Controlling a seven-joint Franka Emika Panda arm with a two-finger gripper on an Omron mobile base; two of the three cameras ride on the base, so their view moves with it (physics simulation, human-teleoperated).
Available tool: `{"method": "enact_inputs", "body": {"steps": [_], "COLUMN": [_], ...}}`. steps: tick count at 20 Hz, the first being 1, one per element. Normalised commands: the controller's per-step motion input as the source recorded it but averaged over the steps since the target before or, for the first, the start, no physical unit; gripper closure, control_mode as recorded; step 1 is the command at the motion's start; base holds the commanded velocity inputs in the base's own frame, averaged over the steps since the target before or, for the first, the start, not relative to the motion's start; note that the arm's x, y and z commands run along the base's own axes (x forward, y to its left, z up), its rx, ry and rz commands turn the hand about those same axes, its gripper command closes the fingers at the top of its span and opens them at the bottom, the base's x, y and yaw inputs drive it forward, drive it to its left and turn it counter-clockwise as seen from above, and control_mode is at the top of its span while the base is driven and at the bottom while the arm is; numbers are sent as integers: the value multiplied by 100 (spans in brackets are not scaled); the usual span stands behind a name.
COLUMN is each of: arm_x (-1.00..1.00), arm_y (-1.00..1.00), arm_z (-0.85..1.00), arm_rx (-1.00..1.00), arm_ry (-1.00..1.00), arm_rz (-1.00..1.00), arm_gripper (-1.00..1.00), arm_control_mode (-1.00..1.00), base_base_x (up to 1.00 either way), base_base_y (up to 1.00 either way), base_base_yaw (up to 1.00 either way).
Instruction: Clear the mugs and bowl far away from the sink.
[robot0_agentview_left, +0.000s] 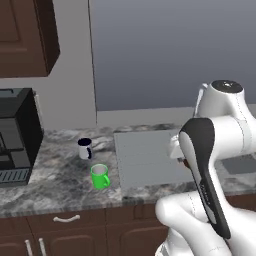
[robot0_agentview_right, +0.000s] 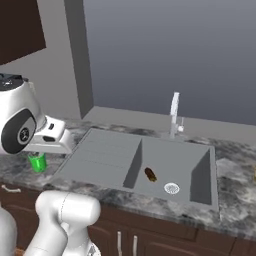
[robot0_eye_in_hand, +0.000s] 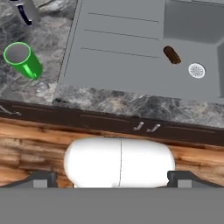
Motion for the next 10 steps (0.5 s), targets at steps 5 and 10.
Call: {"method": "enact_inputs", "body": {"steps": [5,10], "arm_x": [0,0], "arm_y": [0,0], "arm_z": [0,0], "arm_rx": [0,0], "arm_ry": [0,0], "arm_rz": [0,0], "arm_gripper": [-100,-100], "arm_control_mode": [100,100], "base_base_x": [0,0], "base_base_y": [52,23], "base_base_yaw": [23,30]}}
